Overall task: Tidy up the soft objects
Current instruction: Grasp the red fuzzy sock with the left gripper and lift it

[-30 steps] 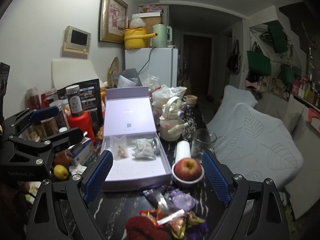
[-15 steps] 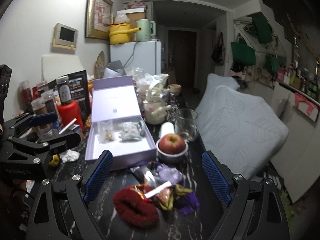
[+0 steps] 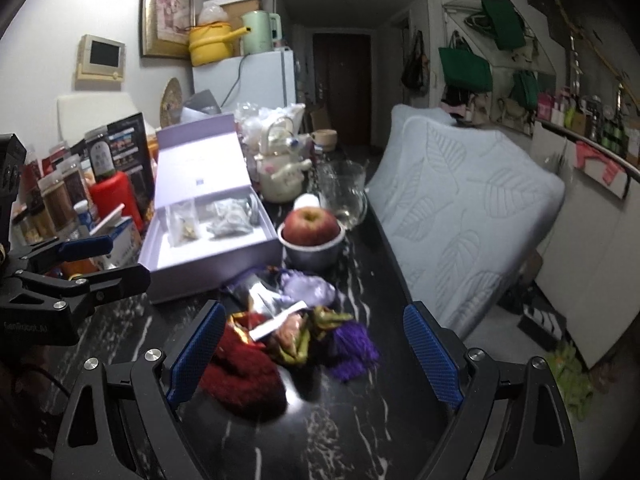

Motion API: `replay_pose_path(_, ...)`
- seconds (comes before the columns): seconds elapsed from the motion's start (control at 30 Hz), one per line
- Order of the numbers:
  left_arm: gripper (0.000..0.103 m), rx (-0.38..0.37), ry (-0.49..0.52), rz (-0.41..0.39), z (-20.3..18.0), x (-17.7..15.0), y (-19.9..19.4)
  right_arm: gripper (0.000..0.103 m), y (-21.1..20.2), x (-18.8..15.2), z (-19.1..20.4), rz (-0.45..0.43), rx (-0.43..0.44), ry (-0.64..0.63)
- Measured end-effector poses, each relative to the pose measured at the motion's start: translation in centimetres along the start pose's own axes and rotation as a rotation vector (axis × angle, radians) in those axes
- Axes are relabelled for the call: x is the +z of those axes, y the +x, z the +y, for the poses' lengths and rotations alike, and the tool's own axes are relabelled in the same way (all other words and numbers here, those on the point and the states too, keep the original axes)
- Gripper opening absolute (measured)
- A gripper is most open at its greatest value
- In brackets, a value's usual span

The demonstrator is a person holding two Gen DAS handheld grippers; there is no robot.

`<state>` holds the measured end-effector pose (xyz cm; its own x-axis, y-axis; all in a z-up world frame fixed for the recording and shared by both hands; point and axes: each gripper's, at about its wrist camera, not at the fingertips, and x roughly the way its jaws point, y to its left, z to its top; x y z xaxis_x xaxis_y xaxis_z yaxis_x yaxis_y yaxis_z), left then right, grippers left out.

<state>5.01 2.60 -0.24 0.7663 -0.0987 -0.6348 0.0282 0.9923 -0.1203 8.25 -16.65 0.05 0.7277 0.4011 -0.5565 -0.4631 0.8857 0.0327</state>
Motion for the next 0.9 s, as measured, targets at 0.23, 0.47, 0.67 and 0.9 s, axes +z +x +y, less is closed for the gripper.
replay_pose_path(0.23,0.099,-0.055,0.003,0.075,-1.6,-1.8,3.3,0.092,1.4,-2.3,-1.5,0.054,0.002,0.029)
replay_pose_path(0.47,0.099,-0.077,0.039,0.153,-3.6,-3.1,6.5,0.092,2.7,-4.1,-3.1,0.108,-0.011,0.054)
replay_pose_path(0.67,0.099,-0.054,0.075,0.236,-4.8,-4.2,9.4,0.092,3.3,-5.2,-5.0,0.143,-0.035,0.095)
replay_pose_path(0.9,0.099,0.005,0.106,0.297,-5.1,-5.6,11.4,0.092,4.2,-5.7,-6.1,0.168,-0.055,0.106)
